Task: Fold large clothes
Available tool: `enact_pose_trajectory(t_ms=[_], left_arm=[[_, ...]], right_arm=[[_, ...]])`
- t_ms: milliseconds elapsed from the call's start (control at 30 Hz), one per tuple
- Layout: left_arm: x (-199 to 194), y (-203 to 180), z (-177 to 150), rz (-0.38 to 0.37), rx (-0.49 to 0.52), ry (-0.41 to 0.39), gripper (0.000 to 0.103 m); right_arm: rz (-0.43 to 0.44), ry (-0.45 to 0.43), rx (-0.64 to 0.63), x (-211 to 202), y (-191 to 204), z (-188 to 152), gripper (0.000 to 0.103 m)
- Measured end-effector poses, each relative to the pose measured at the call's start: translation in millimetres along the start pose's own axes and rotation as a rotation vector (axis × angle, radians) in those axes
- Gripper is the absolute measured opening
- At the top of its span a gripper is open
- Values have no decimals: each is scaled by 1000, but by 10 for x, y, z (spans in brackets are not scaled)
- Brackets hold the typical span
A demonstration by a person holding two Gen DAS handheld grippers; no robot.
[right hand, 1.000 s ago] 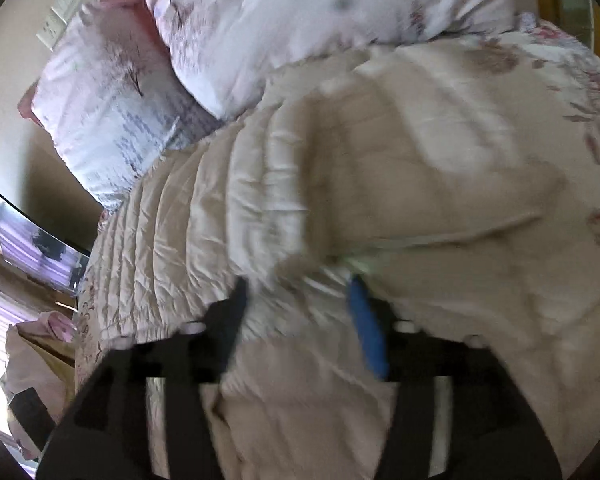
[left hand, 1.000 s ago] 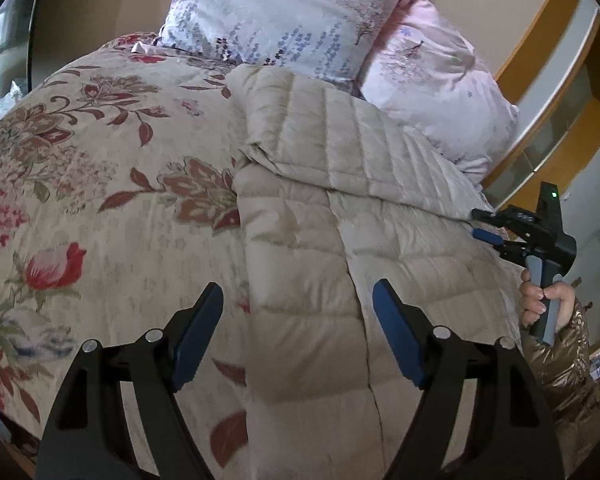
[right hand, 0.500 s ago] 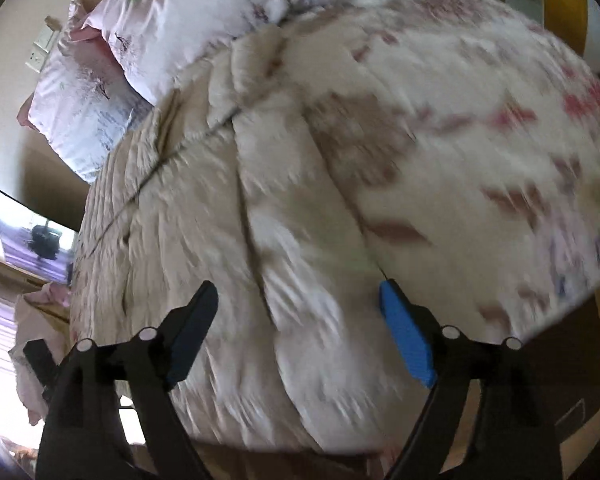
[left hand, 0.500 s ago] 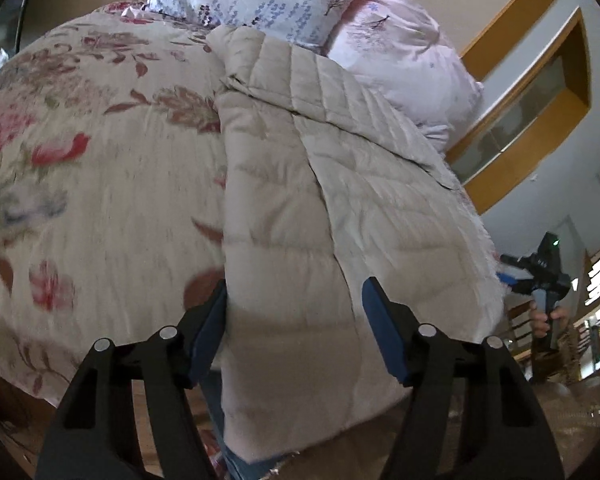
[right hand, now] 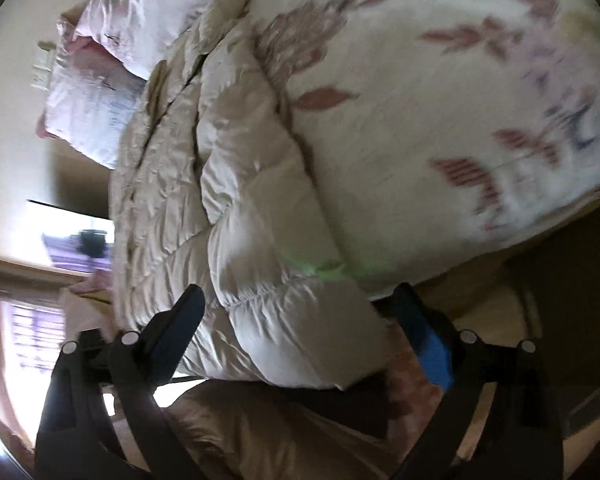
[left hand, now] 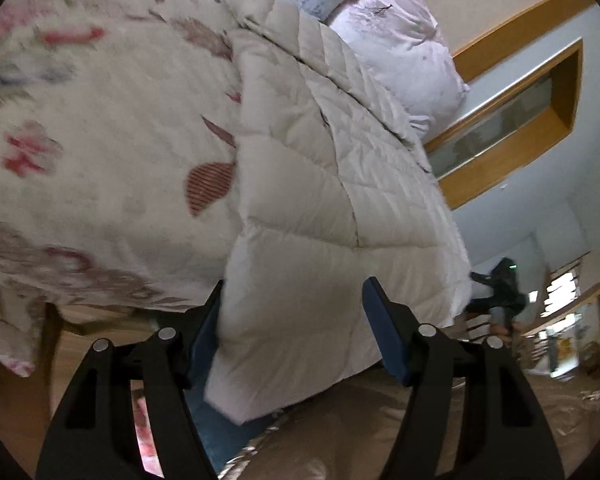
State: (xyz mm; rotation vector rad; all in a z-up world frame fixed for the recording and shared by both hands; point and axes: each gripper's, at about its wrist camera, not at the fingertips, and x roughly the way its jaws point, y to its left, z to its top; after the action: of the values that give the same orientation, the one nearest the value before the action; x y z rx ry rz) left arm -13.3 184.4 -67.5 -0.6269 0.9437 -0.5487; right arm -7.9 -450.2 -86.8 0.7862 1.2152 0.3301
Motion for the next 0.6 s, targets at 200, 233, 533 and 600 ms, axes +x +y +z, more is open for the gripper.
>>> enact_pose_trajectory(t_ms=[200, 233, 533, 600], left_arm=[[156, 70, -25, -78, -49, 34, 45], [153, 80, -38, -93, -56, 36, 40], [-216, -147, -11, -146, 47, -11, 10], [-378, -231, 73, -138, 83, -66, 10]], right_arm=[[81, 26, -19, 108, 87, -123, 42], [94, 26, -29, 82, 133, -152, 31], [138, -48, -253, -116, 853, -264, 14], [177, -129, -329, -252, 1100, -270, 13]])
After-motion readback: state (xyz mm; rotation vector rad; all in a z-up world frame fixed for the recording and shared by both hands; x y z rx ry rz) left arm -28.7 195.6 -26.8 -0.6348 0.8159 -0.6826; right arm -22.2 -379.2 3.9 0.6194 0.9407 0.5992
